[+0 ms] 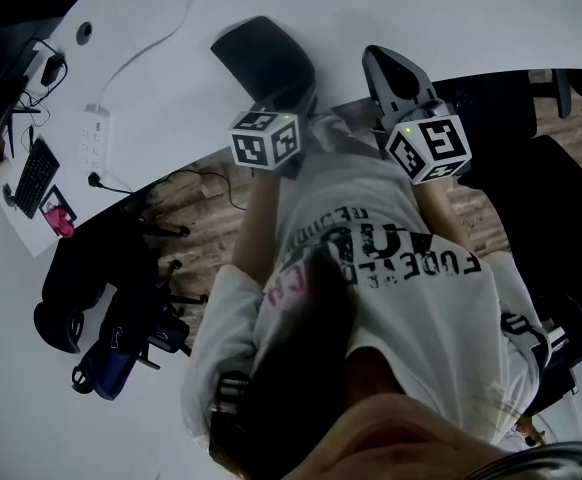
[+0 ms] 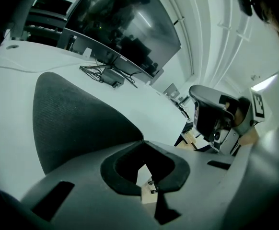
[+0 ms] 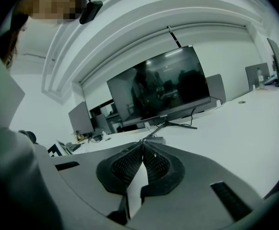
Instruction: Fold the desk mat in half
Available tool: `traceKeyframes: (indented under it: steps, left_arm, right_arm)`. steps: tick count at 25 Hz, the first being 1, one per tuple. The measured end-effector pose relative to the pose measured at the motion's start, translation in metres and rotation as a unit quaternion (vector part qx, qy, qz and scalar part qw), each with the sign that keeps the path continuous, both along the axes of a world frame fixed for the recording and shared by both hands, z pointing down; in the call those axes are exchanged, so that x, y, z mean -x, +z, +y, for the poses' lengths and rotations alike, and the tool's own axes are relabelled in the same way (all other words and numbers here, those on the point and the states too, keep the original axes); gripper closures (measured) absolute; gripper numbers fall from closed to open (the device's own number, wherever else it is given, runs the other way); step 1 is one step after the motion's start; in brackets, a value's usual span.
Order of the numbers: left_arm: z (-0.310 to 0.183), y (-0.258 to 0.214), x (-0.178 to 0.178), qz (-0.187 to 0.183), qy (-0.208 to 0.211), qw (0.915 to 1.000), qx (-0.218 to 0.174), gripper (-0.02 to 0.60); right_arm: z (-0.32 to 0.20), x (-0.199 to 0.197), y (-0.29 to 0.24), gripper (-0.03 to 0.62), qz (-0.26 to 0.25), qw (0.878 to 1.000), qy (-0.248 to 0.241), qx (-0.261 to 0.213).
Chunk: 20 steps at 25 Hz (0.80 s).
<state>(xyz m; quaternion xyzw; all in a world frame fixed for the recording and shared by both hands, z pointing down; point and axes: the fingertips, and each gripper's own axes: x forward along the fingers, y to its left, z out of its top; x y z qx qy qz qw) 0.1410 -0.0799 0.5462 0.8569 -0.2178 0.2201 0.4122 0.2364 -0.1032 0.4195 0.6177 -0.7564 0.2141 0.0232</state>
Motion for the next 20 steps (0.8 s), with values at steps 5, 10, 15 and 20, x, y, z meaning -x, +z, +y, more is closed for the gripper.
traceKeyframes:
  steps: [5,10,15,20]
  left_arm:
    - [0.001,0.001,-0.008,0.002,0.010,1.0000,0.001,0.569]
    - [0.003,0.009,-0.016,-0.006,0.005,0.9999,0.011,0.569]
    - [0.003,0.017,-0.021,-0.011,-0.006,0.9997,0.022,0.569]
    - [0.002,0.020,-0.024,-0.012,-0.007,0.9995,0.028,0.569]
  right_arm:
    - [0.000,0.002,0.001,0.594,0.000,1.000,-0.002,0.004]
    - [-0.001,-0.001,-0.002,0.594,0.004,1.000,-0.003,0.002]
    - [-0.001,0.000,-0.002,0.594,0.005,1.000,-0.006,0.002]
    - [-0.002,0.007,0.001,0.594,0.005,1.000,-0.014,0.007]
